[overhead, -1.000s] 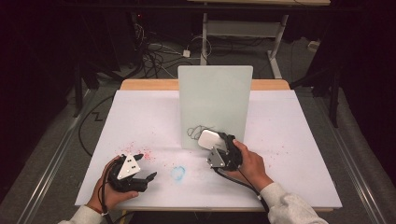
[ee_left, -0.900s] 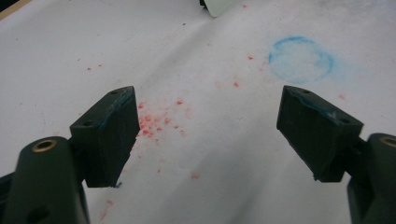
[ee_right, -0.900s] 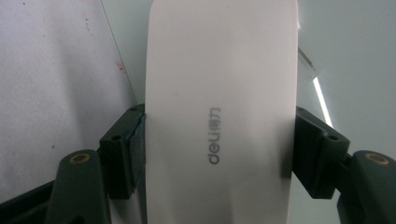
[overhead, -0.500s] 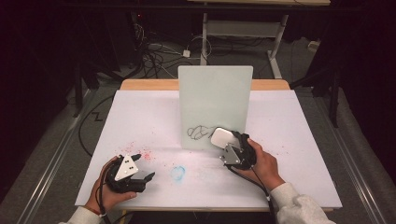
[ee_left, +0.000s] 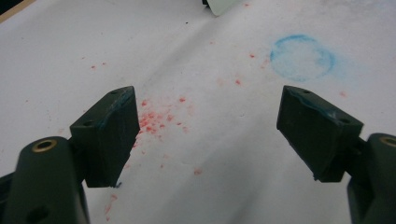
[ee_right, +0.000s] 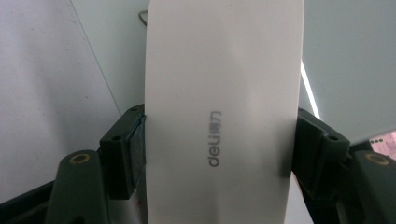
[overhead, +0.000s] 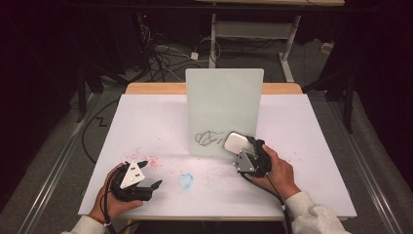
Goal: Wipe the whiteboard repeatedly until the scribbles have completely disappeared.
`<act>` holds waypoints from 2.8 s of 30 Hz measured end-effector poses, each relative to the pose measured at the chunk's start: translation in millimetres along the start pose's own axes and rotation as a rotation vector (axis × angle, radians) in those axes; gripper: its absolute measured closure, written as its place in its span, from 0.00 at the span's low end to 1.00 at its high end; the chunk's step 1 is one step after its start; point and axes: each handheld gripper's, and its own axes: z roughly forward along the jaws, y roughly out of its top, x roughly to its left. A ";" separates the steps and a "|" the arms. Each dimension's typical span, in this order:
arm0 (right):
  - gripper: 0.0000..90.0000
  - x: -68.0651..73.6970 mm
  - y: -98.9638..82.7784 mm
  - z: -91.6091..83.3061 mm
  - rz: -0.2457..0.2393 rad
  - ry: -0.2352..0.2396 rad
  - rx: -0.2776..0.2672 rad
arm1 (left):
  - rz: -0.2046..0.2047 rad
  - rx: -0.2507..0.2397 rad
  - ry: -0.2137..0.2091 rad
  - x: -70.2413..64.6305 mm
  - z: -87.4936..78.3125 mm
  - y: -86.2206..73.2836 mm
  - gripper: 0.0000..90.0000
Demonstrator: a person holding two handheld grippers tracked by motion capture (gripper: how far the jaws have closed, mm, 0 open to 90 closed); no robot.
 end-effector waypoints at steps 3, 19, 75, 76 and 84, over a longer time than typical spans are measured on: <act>0.34 7.6 9.7 2.7 -0.040 0.000 -0.002 | 0.007 0.004 -0.003 -0.6 1.4 0.9 0.22; 0.34 50.8 80.0 23.4 -0.159 0.018 -0.056 | -0.009 0.009 -0.017 -0.7 3.5 1.4 0.22; 0.34 -8.0 65.9 10.0 0.132 -0.057 -0.059 | -0.002 -0.019 0.003 0.6 -6.0 -1.0 0.22; 0.34 -6.5 66.2 10.3 0.130 -0.068 -0.062 | -0.001 -0.018 0.003 0.6 -5.8 -1.0 0.22; 0.34 21.7 74.4 17.4 0.058 -0.014 -0.061 | 0.001 -0.014 -0.005 0.1 -3.4 -0.4 0.22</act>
